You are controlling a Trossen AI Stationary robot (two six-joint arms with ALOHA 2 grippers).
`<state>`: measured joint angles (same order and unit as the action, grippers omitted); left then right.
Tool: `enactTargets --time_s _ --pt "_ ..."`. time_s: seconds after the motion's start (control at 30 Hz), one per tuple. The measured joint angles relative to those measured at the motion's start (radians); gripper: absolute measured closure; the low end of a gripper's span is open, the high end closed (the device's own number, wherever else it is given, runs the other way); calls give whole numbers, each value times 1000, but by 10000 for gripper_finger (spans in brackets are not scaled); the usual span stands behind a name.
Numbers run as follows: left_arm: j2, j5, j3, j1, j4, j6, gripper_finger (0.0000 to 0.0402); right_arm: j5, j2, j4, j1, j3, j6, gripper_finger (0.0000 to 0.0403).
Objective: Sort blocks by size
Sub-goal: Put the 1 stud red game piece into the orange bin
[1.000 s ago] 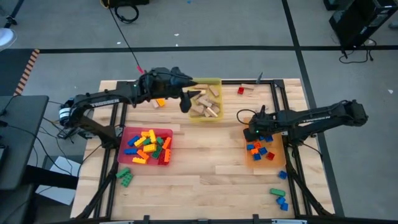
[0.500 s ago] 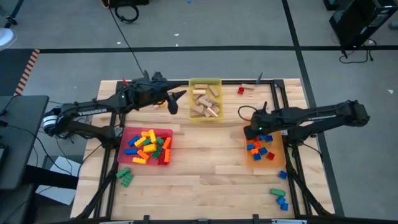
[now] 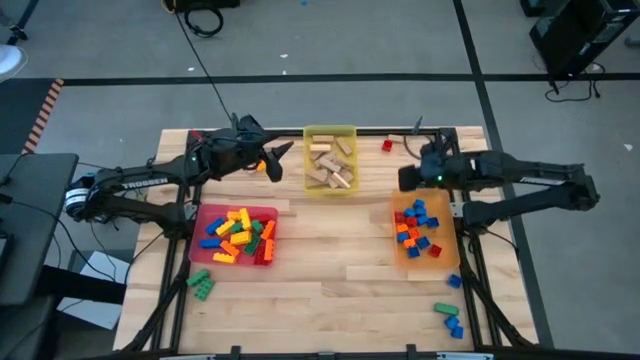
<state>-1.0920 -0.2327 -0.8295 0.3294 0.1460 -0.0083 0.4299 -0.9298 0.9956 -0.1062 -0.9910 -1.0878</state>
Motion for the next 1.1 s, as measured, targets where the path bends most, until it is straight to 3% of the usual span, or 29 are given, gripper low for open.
enactTargets --time_s 0.2,0.47,0.67,1.1 --pt "-7 -3 0 0 14 7 208 10 -14 -186 -127 -7 130 145" --pt "-38 -3 -1 0 27 4 208 -158 -159 -447 -311 -9 295 144" --pt "-42 -3 -1 0 16 -3 208 -283 -325 -413 -460 -109 332 144" --pt "-61 -20 -1 5 19 3 208 -296 -726 -132 -698 -402 326 144"
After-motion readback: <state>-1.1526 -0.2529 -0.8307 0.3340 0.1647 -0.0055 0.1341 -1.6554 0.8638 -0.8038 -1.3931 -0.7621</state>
